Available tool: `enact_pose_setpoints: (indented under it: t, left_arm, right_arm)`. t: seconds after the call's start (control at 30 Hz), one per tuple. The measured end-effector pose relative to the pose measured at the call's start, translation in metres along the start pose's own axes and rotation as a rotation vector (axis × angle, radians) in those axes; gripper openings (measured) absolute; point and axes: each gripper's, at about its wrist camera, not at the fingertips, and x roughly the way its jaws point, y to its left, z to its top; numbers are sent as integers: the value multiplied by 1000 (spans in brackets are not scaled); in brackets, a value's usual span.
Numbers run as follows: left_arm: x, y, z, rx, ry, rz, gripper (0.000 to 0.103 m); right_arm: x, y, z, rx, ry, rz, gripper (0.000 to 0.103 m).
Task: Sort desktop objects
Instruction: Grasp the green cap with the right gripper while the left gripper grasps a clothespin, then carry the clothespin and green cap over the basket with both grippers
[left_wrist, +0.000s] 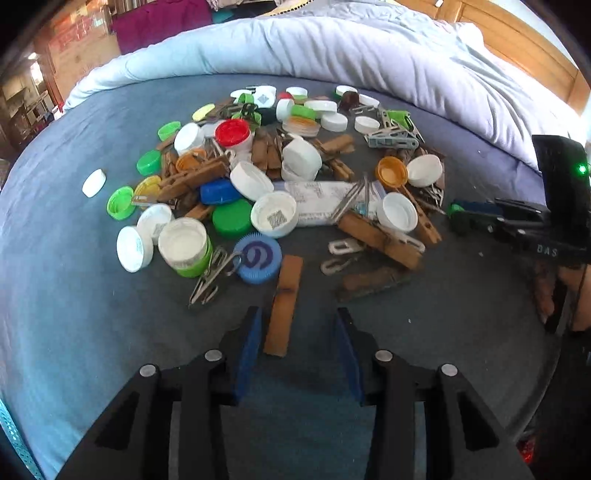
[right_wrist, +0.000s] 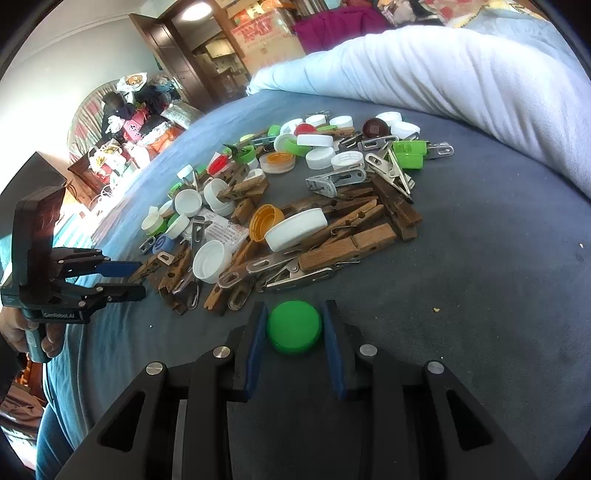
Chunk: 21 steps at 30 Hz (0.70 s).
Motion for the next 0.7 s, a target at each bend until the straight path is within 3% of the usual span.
enact_pose_setpoints:
  t: [0.17, 0.23, 0.47, 0.7]
  left_arm:
    - [4, 2, 5, -26, -15, 33, 41]
    - [3, 4, 5, -50, -26, 52, 14]
    - [-23, 0, 0, -106, -85, 97, 14]
    - [-91, 2, -16, -199, -204, 156, 14]
  right_arm:
    - [0, 0, 0, 2, -1, 2, 29]
    - [-1, 1, 0, -5, -6, -5, 28]
    - [-9, 5, 0, -26, -30, -25, 28]
    - [-27, 19, 7, -41, -51, -42, 28]
